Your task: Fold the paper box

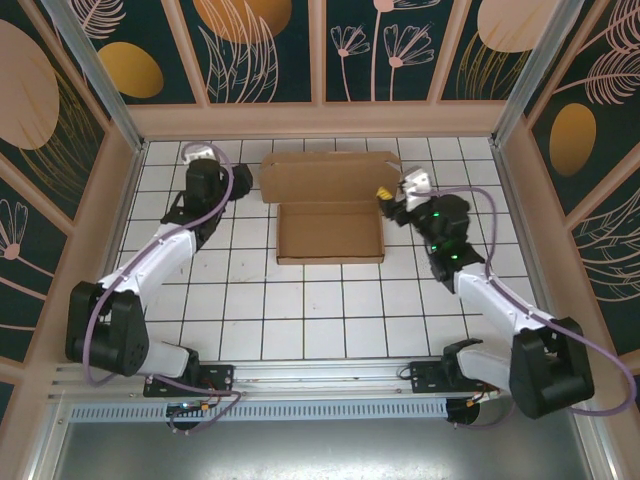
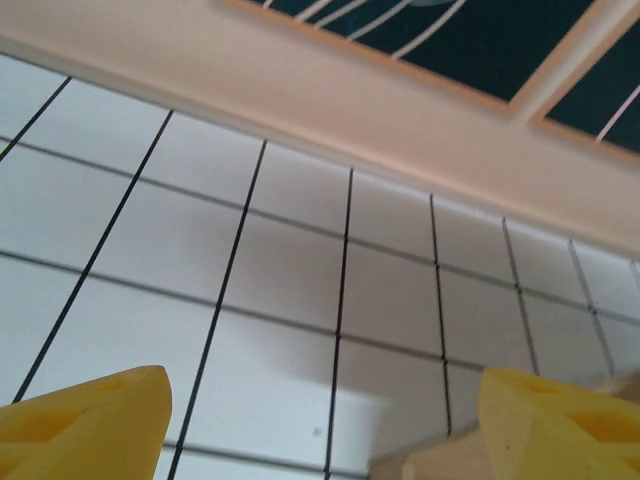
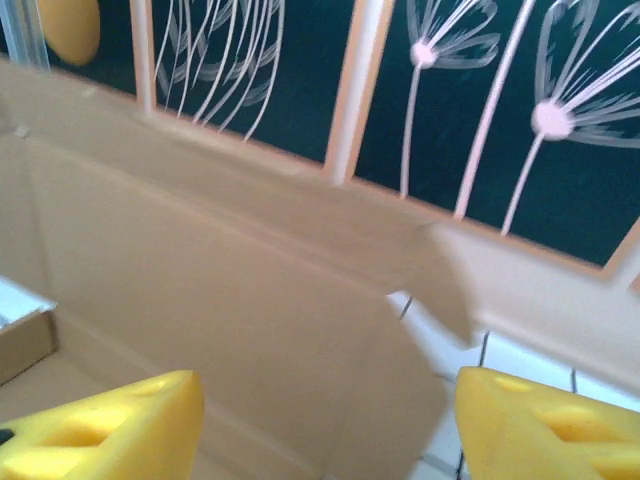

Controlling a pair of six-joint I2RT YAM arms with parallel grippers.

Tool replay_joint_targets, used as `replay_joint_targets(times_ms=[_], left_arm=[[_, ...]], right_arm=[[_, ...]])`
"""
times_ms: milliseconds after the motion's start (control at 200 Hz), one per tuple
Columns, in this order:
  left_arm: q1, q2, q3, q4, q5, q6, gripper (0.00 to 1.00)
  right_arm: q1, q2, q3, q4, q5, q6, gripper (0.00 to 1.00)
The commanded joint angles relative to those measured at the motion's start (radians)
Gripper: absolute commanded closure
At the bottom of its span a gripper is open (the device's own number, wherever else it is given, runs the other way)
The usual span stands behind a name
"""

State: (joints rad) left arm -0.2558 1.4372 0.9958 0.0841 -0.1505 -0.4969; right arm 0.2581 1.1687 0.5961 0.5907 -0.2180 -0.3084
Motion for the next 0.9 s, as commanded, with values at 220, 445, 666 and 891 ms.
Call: replay_joint_targets(times_ms=[220, 445, 666, 891], left_arm=[[0.148, 0.223, 0.077, 0.321, 0.272, -0.224, 0.22], [0.168, 0.357, 0.116, 0.435, 0.443, -0.293, 0.26], [0.168, 0.419, 0.147, 0.489, 0.537, -0.312, 0.3], [0.168, 0.433, 0.135, 0.535, 0.583, -0.343, 0.34]], right_arm=[[-0.268, 0.283, 0.069, 0.157, -0.637, -0.127, 0.33], [-0.28, 0.472, 0.2, 0.167, -0.701, -0.116, 0.3], [-0.257, 0.589, 0.316, 0.111, -0.714, -0.136, 0.38], [-0.24, 0.631, 0.339, 0.082, -0.71, -0.137, 0.6]])
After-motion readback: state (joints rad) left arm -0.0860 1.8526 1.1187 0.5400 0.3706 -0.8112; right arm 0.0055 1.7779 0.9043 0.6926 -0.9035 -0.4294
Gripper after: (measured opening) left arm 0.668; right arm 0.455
